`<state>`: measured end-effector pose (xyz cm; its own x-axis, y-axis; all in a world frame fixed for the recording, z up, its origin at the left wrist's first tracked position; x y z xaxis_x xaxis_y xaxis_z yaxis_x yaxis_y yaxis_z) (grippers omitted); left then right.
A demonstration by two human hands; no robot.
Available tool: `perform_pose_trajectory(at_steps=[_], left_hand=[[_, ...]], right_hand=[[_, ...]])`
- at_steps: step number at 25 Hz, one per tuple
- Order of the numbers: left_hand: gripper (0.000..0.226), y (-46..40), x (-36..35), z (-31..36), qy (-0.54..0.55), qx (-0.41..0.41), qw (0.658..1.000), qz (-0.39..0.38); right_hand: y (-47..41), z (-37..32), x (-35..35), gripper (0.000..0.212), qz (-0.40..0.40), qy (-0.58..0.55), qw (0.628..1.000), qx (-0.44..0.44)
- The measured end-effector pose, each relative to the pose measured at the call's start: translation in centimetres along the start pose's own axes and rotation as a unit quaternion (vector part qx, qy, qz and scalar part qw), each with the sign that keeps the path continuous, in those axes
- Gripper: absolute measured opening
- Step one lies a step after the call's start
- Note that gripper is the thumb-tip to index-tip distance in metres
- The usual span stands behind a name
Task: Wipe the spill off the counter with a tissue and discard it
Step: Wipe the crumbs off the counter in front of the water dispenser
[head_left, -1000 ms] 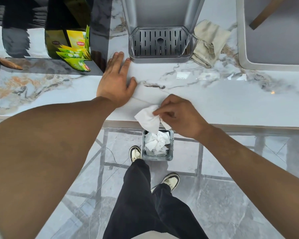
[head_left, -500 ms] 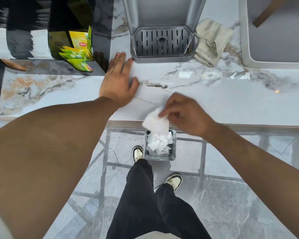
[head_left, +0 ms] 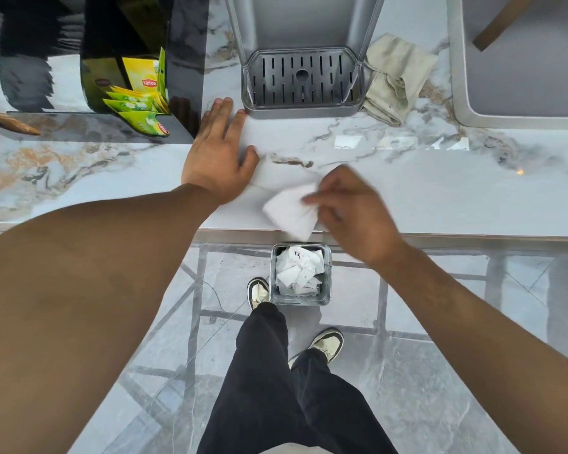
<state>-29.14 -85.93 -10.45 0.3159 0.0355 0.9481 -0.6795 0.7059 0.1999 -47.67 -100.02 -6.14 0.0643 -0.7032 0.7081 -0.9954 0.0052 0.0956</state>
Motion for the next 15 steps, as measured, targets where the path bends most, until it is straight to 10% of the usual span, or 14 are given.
perform_pose_trajectory(at_steps=[5,11,15], left_hand=[[0.066,-0.1,0.0,0.1,-0.007,-0.004,1.0,0.001],[0.066,0.0,0.0,-0.1,-0.007,-0.002,1.0,0.005],[0.066,0.0,-0.1,-0.1,-0.003,-0.004,1.0,0.011]], right_hand=[[1.1,6.3,5.2,0.036,0.138,0.042,0.957,-0.251],[5.1,-1.4,-2.1,0.032,0.054,-0.054,0.991,-0.109],[0.2,1.9,4.4,0.031,0.198,-0.024,0.963,-0.183]])
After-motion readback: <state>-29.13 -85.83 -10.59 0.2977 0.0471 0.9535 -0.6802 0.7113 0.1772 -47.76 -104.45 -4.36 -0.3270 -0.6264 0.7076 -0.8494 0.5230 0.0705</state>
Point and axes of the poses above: each hand's wrist, its own y-axis away from the middle knuckle, its own x-axis out of the back of the hand, z = x × y, the point moved 7 cm from there along -y, towards the middle knuckle, and after that the axes turned 12 degrees about -z, right-handed, at the moved point
